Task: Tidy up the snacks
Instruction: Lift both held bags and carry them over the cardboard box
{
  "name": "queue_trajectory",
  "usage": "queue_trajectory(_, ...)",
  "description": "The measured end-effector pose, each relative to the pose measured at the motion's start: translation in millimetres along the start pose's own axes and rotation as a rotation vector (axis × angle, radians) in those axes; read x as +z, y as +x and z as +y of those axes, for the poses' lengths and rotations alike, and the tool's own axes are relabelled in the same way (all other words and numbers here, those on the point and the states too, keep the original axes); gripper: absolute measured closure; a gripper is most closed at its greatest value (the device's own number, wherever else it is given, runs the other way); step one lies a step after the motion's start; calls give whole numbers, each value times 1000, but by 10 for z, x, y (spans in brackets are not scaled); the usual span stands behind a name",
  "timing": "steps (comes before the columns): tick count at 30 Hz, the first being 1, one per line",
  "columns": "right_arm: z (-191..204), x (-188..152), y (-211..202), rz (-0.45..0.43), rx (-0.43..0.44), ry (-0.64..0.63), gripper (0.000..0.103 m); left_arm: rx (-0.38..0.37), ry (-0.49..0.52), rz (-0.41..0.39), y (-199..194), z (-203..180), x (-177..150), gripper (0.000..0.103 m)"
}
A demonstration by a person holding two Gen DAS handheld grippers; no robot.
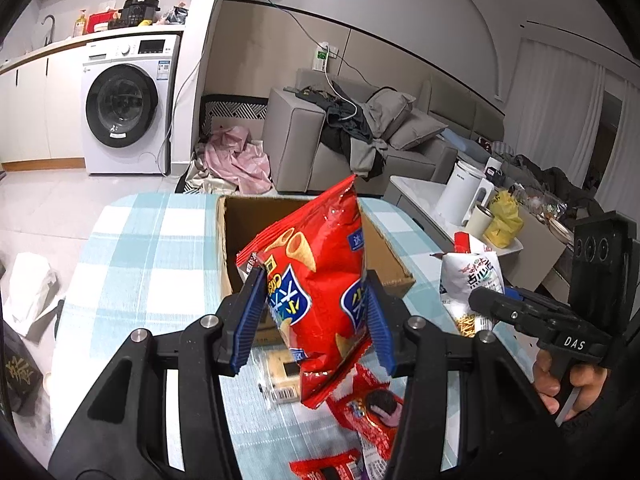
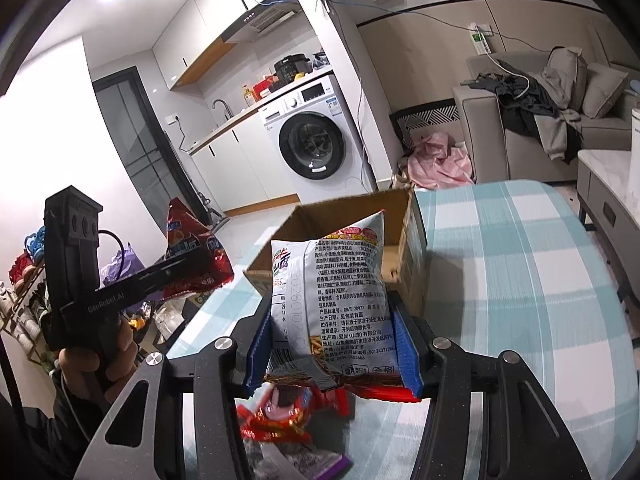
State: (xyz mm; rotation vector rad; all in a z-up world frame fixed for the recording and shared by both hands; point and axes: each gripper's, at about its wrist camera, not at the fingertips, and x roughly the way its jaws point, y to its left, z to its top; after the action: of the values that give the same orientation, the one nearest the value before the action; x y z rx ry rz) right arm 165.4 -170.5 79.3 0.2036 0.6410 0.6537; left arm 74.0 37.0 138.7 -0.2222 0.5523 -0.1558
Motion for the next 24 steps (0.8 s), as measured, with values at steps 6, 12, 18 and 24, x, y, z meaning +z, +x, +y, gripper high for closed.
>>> queue_trajectory(6, 48, 196, 66, -26, 9, 1, 49, 4, 8, -11, -21, -11, 178, 57)
queue_trajectory(12, 93, 346, 145, -37, 19, -1, 49, 10, 17, -3, 115, -6, 319, 57)
queue_trajectory(18, 83, 490, 255, -34, 28, -2, 49, 23, 28, 9, 375, -16, 446, 57)
queue_trajectory(24, 43, 582, 426, -11, 35, 6, 49, 28, 30, 26, 676, 29, 532, 57)
